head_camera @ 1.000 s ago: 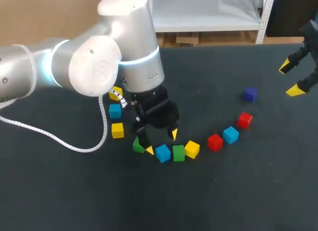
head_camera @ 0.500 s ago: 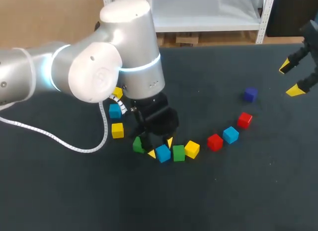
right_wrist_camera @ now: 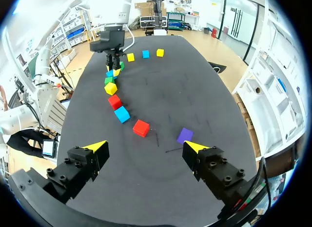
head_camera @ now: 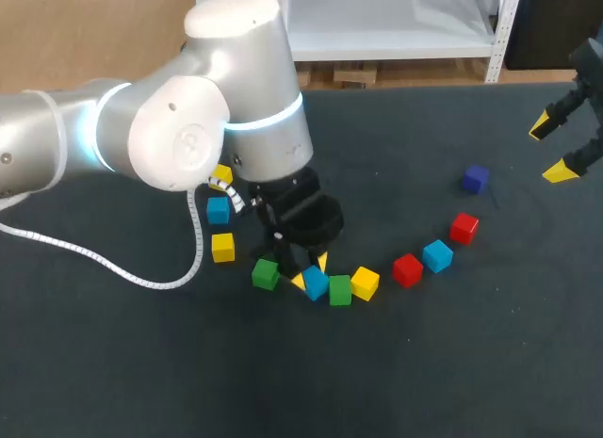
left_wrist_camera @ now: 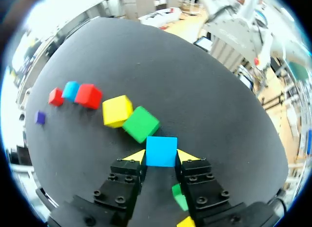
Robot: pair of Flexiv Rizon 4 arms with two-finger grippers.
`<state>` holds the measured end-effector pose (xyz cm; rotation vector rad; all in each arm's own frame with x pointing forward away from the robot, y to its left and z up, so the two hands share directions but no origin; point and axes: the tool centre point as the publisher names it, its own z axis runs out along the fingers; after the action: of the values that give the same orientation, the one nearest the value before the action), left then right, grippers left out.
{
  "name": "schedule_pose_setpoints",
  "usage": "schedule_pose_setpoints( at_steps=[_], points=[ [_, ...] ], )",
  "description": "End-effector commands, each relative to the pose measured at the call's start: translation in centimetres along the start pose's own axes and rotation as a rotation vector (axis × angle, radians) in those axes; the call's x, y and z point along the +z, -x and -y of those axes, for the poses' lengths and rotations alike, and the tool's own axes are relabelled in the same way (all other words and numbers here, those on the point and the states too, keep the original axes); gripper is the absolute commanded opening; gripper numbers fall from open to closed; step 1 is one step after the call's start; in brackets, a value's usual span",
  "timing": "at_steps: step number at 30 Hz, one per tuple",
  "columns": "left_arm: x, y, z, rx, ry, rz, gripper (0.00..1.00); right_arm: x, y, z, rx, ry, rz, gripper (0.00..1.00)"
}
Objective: Place the blue cubes, place green cubes on the blue cubes, place the yellow cubes on the green cubes, then place the red cubes on the yellow cubes, and place purple cube on the red cubes.
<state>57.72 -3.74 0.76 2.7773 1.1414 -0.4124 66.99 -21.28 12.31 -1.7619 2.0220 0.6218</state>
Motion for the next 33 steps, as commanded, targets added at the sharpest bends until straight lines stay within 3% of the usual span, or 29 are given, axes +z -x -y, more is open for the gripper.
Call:
schedule_pose_setpoints(
  at_steps=[1,6,12,20,25,33],
  points=[
    [-2.6,-0.9,0.1,-0.087,0.033,0.009,0.00,0.0,0.0,0.0,0.000,-0.001,0.001,1.00],
    [-4.9,-1.8,-1.6,-0.244,0.071,0.005,0.00,0.0,0.0,0.0,0.000,-0.001,0.001,1.00],
    [-6.1,-2.6,-3.9,-0.355,0.107,-0.024,0.00,0.0,0.0,0.0,0.000,-0.001,0.001,1.00],
    [-5.0,-3.9,-7.0,-0.503,0.087,-0.045,0.00,0.0,0.0,0.0,0.000,-0.001,0.001,1.00],
    [-4.0,-4.4,-9.0,-0.570,0.126,0.007,0.00,0.0,0.0,0.0,0.000,-0.001,0.001,1.00],
    [-2.6,-4.9,-11.1,-0.651,0.152,0.005,0.00,0.0,0.0,0.0,0.000,-0.001,0.001,1.00]
  ],
)
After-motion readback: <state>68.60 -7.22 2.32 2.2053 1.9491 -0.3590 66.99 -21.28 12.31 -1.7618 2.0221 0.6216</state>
